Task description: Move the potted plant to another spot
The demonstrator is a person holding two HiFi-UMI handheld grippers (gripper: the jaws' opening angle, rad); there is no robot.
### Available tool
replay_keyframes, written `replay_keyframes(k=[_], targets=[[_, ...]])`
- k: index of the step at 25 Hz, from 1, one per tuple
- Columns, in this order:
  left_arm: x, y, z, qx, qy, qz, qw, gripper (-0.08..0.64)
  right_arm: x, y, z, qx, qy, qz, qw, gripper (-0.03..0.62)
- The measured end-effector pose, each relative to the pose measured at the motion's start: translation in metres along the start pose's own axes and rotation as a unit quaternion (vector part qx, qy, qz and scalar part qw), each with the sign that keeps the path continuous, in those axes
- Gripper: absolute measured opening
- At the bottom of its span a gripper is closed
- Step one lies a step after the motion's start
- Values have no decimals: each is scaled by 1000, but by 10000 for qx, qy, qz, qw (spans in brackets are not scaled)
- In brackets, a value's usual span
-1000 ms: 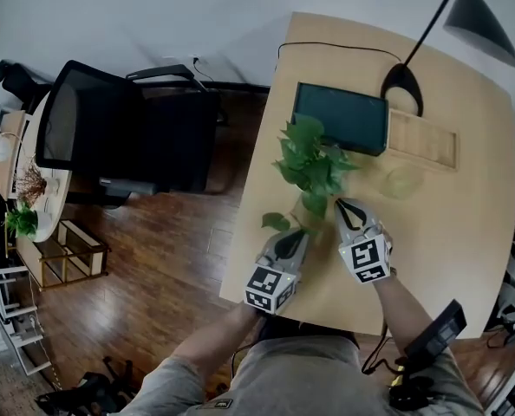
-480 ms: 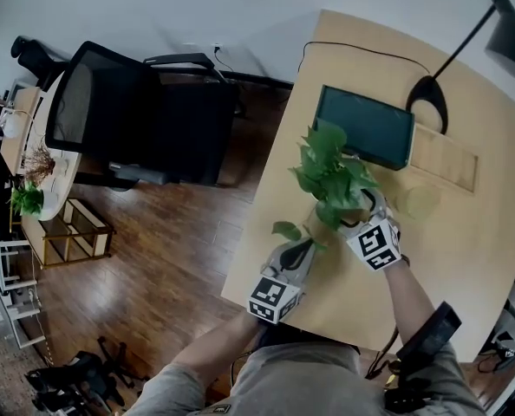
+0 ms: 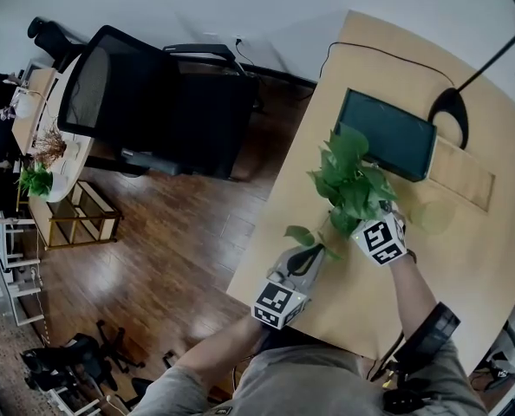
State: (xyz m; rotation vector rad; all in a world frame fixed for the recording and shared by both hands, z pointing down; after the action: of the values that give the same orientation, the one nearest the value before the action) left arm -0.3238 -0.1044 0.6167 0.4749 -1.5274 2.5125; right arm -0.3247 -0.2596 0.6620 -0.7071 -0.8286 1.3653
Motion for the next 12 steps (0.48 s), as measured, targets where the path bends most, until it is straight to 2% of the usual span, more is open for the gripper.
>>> replay_keyframes(k=[7,12], targets=[[2,1,-3,-16,80,-43,10000,-6,-4,6,12,-86,10,-196,9998,517],[4,0,-7,-83,147,42,9998,-6,-4,-2,13,-67,-150,-64,9998,499]])
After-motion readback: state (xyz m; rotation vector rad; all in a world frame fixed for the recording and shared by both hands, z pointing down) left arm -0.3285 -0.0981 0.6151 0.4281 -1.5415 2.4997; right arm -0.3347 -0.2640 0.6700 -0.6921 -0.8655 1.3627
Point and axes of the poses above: the fingertips, and each gripper's own axes: z forward along the fingers, x to its left, y out of its top, the point moved 4 cm from there along -z, backward along the fingers
